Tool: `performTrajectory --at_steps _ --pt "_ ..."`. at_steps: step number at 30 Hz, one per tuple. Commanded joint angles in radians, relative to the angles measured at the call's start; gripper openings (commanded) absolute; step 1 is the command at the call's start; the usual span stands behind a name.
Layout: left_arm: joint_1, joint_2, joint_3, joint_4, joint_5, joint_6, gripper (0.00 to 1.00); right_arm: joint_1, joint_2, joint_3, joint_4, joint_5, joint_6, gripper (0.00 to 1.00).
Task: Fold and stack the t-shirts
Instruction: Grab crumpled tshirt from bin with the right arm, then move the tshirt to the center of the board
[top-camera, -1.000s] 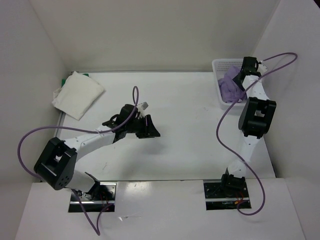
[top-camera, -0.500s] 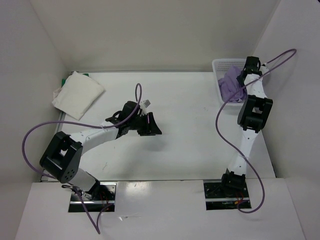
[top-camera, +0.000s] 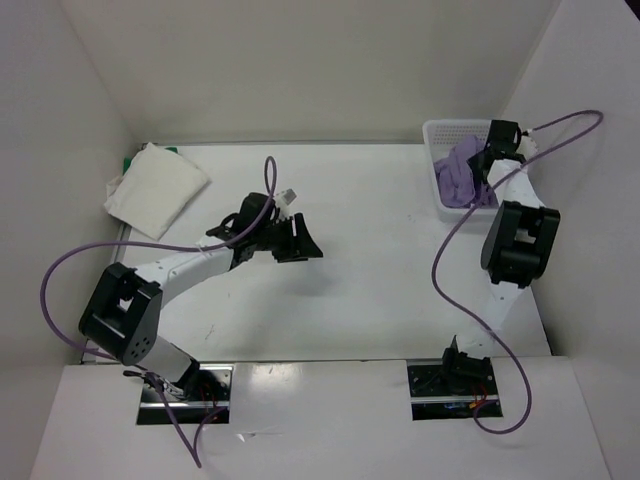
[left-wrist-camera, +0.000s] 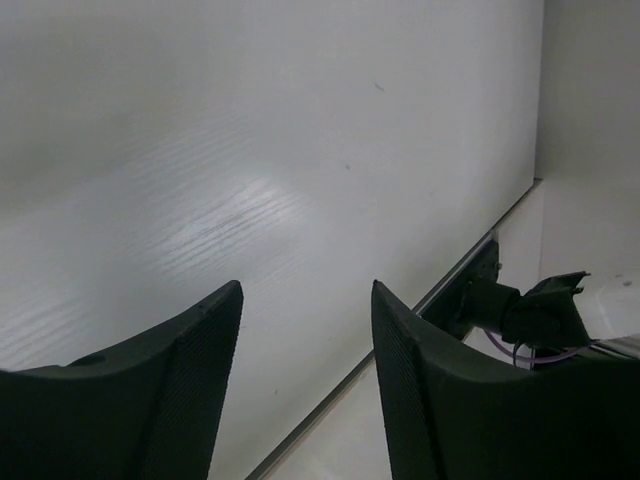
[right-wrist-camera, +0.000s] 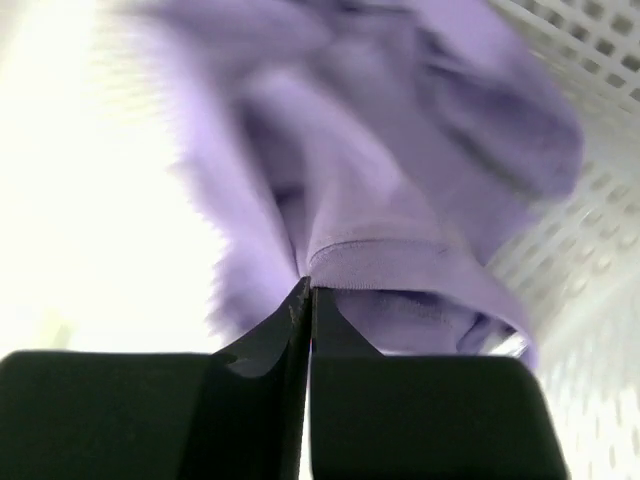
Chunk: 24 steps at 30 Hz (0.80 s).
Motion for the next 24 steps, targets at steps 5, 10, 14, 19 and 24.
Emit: performTrajectory --at_steps 5,10,14,19,24 --pt "0.095 -0.013 0.087 0.03 0.028 -0.023 0.67 0.091 -0.585 -0.02 0.201 -0.18 -0.077 0.0" --pt "0.221 -0.033 0.096 0.059 0.04 -0.093 0.68 0.211 -0.663 0.263 0.189 -0.48 -0.032 0.0" --pt "0.334 -0.093 0.062 0.079 0.017 -0.153 0.7 0.338 -0.672 0.491 0.224 -0.725 0.047 0.0" --pt "0.496 -0.195 0.018 0.066 0.057 -0.198 0.71 0.404 -0.692 0.575 0.307 -0.858 0.198 0.0" --pt "0.594 -0.281 -0.025 0.02 0.082 -0.188 0.71 0.404 -0.745 0.341 0.385 -0.918 0.226 0.0"
